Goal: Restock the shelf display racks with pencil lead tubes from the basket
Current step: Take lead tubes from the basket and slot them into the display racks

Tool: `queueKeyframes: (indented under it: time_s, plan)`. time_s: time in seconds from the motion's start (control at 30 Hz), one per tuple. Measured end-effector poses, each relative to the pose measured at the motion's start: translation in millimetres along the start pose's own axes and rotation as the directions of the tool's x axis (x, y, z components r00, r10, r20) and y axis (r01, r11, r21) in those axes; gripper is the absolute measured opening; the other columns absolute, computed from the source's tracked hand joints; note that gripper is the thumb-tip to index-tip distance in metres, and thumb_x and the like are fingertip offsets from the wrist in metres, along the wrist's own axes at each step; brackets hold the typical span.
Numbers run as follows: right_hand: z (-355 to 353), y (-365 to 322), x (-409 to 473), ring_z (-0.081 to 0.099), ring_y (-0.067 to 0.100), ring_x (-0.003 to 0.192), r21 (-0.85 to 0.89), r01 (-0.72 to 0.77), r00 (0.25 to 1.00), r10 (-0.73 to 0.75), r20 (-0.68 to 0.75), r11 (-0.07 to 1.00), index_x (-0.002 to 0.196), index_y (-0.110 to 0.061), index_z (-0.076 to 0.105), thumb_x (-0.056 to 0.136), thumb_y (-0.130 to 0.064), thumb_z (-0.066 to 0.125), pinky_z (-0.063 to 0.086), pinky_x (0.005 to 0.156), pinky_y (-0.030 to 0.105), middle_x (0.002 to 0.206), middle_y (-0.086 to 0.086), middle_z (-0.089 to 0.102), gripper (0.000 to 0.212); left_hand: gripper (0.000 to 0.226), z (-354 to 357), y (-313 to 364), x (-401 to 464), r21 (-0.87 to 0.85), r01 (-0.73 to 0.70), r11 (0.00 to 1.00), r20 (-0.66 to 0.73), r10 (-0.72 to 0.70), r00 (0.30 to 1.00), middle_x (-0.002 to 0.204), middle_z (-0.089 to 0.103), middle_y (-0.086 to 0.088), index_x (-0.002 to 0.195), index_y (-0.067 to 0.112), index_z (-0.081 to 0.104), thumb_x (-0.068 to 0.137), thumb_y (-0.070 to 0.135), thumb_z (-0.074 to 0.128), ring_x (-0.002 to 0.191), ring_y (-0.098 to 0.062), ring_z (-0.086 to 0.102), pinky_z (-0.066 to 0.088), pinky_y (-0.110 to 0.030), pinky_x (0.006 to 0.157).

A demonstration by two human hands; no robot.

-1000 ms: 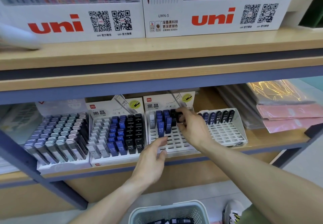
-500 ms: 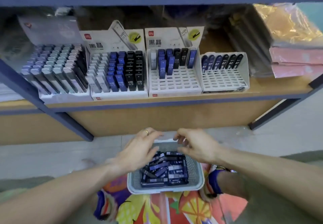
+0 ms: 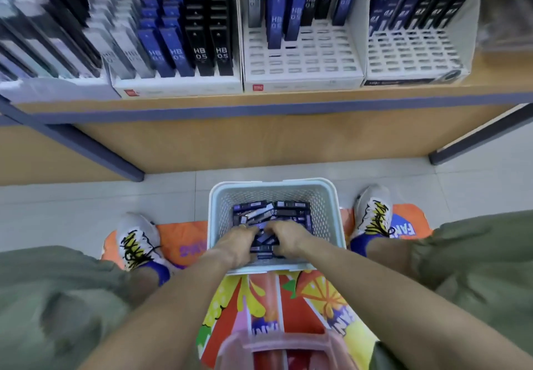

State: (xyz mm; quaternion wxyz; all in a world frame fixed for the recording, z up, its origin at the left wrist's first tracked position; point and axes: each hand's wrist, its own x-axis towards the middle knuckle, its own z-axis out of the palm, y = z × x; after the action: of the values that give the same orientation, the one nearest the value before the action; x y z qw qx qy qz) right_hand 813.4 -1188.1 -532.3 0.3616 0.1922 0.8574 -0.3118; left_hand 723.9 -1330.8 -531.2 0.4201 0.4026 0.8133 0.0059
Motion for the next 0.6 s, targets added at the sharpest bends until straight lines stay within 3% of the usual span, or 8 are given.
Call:
queueKeyframes:
  time_s: [0.17, 0.27, 0.43, 0.53, 0.6]
  plan:
    - [20, 4, 16, 0.056, 0.031, 0.124, -0.106, 0.028, 0.999, -0.023, 0.049, 0.994, 0.139, -0.015, 0.051, 0.086, -0.002, 0.063, 0.048, 0.102, 0.037, 0.134, 0.013, 0.061, 0.056, 0.05, 9, -7, 15, 0.101, -0.015, 0.995, 0.054, 0.009, 0.999, 0.132, 0.06, -0.014, 0.134, 0.013, 0.056, 0.087, 0.019, 0.073, 0.121, -0.032, 0.059, 0.047, -0.036, 0.101]
    - [26, 6, 23, 0.055, 0.032, 0.124, -0.124, 0.036, 0.999, -0.032, 0.039, 0.992, 0.136, -0.013, 0.053, 0.084, -0.002, 0.064, 0.046, 0.105, 0.037, 0.133, 0.015, 0.058, 0.054, 0.047, 14, -8, 23, 0.205, -0.051, 0.977, 0.071, 0.038, 0.997, 0.133, 0.055, -0.014, 0.136, 0.012, 0.055, 0.09, 0.013, 0.066, 0.125, -0.032, 0.052, 0.046, -0.039, 0.104]
    - [22, 6, 29, 0.062, 0.032, 0.11, -0.145, 0.026, 0.997, -0.015, 0.079, 0.989, 0.116, -0.009, 0.063, 0.088, -0.008, 0.062, 0.048, 0.088, 0.032, 0.118, 0.016, 0.063, 0.028, 0.042, 15, -5, 32, 0.289, -0.076, 0.954, 0.124, 0.042, 0.991, 0.128, 0.058, -0.011, 0.132, 0.011, 0.054, 0.092, 0.012, 0.064, 0.128, -0.029, 0.045, 0.046, -0.042, 0.106]
    - [22, 6, 31, 0.065, 0.029, 0.1, -0.168, -0.004, 0.991, 0.026, 0.131, 0.986, 0.104, -0.012, 0.068, 0.089, -0.009, 0.063, 0.047, 0.08, 0.029, 0.108, 0.012, 0.069, 0.016, 0.045, 11, -5, 35, 0.223, -0.055, 0.973, 0.188, 0.012, 0.982, 0.13, 0.058, -0.012, 0.135, 0.011, 0.051, 0.092, 0.014, 0.065, 0.125, -0.031, 0.053, 0.047, -0.04, 0.103]
    - [24, 8, 32, 0.065, 0.027, 0.097, -0.155, -0.02, 0.986, 0.045, 0.158, 0.988, 0.106, -0.014, 0.07, 0.088, -0.008, 0.063, 0.05, 0.081, 0.028, 0.107, 0.009, 0.071, 0.02, 0.043, 10, -5, 36, 0.159, -0.028, 0.987, 0.256, -0.014, 0.967, 0.129, 0.058, -0.012, 0.135, 0.012, 0.05, 0.094, 0.015, 0.063, 0.118, -0.031, 0.058, 0.049, -0.037, 0.093]
